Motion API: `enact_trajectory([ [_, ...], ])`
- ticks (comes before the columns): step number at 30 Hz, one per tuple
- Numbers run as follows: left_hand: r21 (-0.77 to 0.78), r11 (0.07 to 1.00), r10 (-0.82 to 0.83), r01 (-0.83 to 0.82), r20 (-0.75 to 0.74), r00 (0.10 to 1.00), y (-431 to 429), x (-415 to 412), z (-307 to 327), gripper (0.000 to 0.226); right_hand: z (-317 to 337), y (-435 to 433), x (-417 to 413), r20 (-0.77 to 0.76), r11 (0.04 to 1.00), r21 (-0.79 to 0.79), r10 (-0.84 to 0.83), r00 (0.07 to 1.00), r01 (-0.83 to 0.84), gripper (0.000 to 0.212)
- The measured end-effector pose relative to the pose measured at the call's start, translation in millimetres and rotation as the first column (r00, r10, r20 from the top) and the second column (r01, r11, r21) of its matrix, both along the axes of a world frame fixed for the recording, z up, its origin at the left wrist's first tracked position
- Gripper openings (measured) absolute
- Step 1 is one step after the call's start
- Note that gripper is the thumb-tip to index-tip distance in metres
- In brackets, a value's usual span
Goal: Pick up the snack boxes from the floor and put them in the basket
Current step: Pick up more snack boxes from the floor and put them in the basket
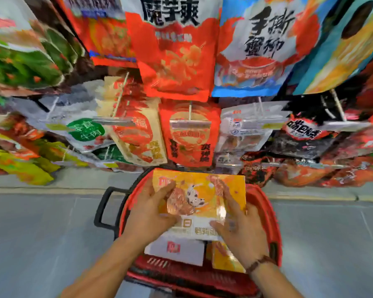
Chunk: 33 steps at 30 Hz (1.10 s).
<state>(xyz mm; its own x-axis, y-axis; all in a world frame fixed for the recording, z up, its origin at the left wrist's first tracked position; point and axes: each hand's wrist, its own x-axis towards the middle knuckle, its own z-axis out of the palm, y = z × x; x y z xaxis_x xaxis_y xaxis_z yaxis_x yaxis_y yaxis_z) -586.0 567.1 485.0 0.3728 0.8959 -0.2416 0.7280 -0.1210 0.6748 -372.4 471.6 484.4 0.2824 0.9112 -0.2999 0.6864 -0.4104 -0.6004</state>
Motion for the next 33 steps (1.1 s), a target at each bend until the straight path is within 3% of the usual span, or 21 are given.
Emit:
enact_trajectory([
  [7,-0.025,0.996,-0.09,0.088,-0.086,0.992,43,-33,-123,0.077,-126,35,-45,0.022,0.976,-0.2,-0.088,0.996,0.091,0.089],
  [12,-0.115,0.987,-0.124,0.11,-0.117,0.985,60,-49,-188,0.083,-180,44,-63,0.029,0.957,-0.261,-0.122,0.992,0.126,0.095],
  [16,-0.082,0.983,-0.175,0.163,-0.179,0.968,66,-48,-213,0.087,-203,54,-68,0.056,0.949,-0.276,-0.143,0.988,0.153,0.094],
  [23,-0.099,0.986,-0.151,0.134,-0.202,0.968,62,-47,-222,0.088,-211,49,-74,0.087,0.931,-0.315,-0.162,0.983,0.182,0.096],
  [27,-0.131,0.975,-0.208,0.177,-0.281,0.937,68,-38,-198,0.09,-191,39,-67,-0.082,0.935,-0.298,-0.228,0.97,0.194,0.095],
  [30,-0.086,0.985,-0.169,0.15,-0.302,0.938,55,-31,-164,0.085,-148,5,-55,-0.226,0.941,-0.181,-0.324,0.919,0.287,0.091],
  [33,-0.002,0.989,-0.142,0.145,-0.221,0.965,32,-16,-112,0.089,-95,-37,-36,-0.274,0.904,-0.008,-0.414,0.868,0.428,0.082],
])
